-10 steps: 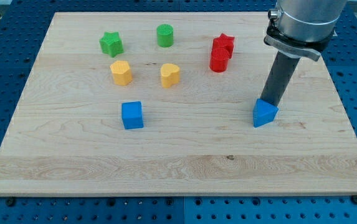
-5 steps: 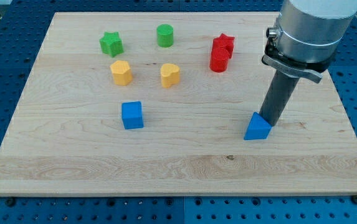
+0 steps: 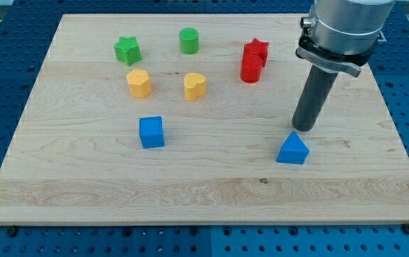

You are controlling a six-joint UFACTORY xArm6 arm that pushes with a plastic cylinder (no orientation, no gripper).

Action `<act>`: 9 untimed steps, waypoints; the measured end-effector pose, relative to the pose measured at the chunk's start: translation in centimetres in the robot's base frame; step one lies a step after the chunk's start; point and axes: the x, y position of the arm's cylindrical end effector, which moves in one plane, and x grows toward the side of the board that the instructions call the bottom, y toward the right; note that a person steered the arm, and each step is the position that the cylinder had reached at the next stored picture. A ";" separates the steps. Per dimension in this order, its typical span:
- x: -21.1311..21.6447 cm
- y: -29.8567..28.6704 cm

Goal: Point your arm at the left side of the blue cube

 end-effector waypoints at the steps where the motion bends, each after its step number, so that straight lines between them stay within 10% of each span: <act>1: 0.0 0.0; 9: 8.1 -8.4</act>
